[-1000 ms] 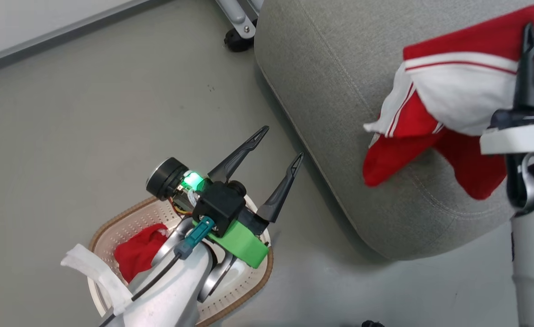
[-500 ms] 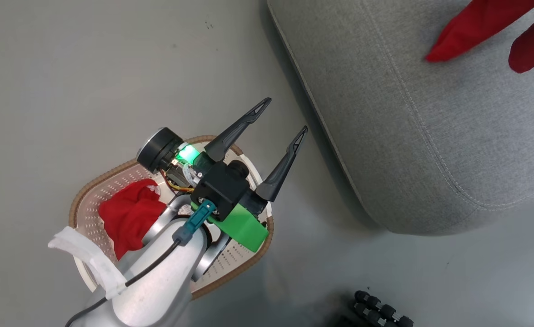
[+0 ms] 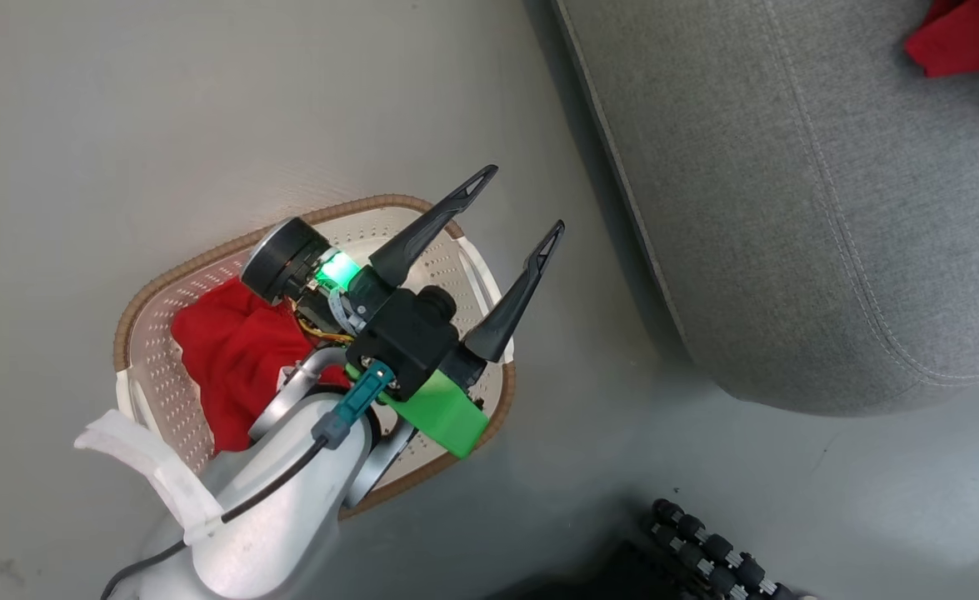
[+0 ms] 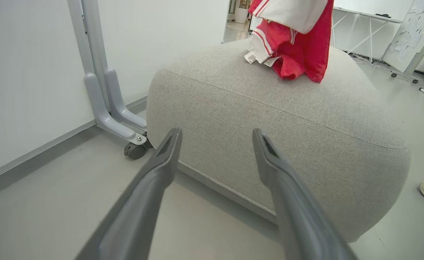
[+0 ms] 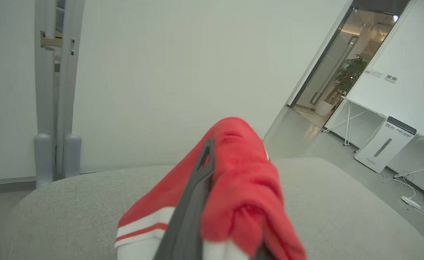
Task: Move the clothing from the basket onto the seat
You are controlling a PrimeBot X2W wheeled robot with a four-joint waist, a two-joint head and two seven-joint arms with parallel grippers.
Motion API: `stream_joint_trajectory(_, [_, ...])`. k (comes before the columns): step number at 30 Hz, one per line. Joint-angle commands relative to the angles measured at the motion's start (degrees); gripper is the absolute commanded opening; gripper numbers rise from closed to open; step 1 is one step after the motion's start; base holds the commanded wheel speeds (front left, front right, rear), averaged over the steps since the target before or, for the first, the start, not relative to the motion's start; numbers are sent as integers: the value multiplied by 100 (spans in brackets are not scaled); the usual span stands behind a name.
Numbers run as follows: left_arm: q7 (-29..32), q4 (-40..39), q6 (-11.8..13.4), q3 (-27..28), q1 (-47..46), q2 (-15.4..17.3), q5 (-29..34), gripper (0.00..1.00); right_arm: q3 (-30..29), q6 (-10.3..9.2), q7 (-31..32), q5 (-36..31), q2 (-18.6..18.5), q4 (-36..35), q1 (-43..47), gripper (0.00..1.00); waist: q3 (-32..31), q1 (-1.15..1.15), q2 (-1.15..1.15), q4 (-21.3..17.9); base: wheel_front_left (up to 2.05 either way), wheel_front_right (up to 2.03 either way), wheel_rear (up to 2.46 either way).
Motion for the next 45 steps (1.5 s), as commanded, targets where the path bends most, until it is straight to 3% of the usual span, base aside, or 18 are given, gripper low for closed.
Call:
stream_joint_trajectory(1, [15, -33, 30, 3, -100, 55, 43, 100, -102, -8, -13, -134, 48, 90, 105, 0, 101, -1, 20, 47, 0, 0, 0])
stream_joint_trajectory(6, [54, -92, 50, -36, -61, 94, 40, 100, -592, -8, 85, -555, 368, 348, 322, 0, 183, -1, 20, 76, 0, 0, 0])
stream_joint_trajectory(12, [86, -134, 99, -38, 23, 174, 11, 100, -1202, -9, 402, -1177, 1073, 78, 739, 3, 228, -1, 20, 54, 0, 0, 0])
stream_joint_trajectory(13, [91, -134, 103, -40, 33, 184, 3, 100, -1253, -9, 429, -1251, 1158, -18, 803, 48, 219, -1, 20, 48, 0, 0, 0])
stream_joint_trajectory(14, [97, -133, 106, -42, 37, 190, -5, 100, -1276, -9, 447, -1298, 1235, -94, 864, 100, 207, -1, 20, 44, 0, 0, 0])
stream_joint_trajectory(23, [-95, 45, 138, -88, 141, 110, -134, 100, -1119, -8, 556, -1656, 1489, -684, 1353, 100, -304, -1, 20, 13, 0, 0, 0])
stream_joint_trajectory(27, [-235, 202, 167, -89, 212, 49, -221, 100, -840, -9, 533, -1370, 1483, -739, 1768, 100, -672, -1, 20, -34, 0, 0, 0])
stream_joint_trajectory(31, [-340, 330, 187, -86, 296, -22, -285, 100, -672, -9, 320, -956, 1050, -177, 2072, 100, -1017, -1, 20, -83, 0, 0, 0])
stream_joint_trajectory(38, [-503, 502, 289, 19, 504, -74, -453, 100, 143, -9, -5, 160, 152, 497, 2553, 100, -1602, -1, 20, -95, 0, 0, 0])
stream_joint_trajectory(45, [-579, 566, 408, 147, 744, -138, -580, 100, 807, -9, -15, 999, -266, -83, 2940, 100, -1964, -1, 20, 56, 0, 0, 0])
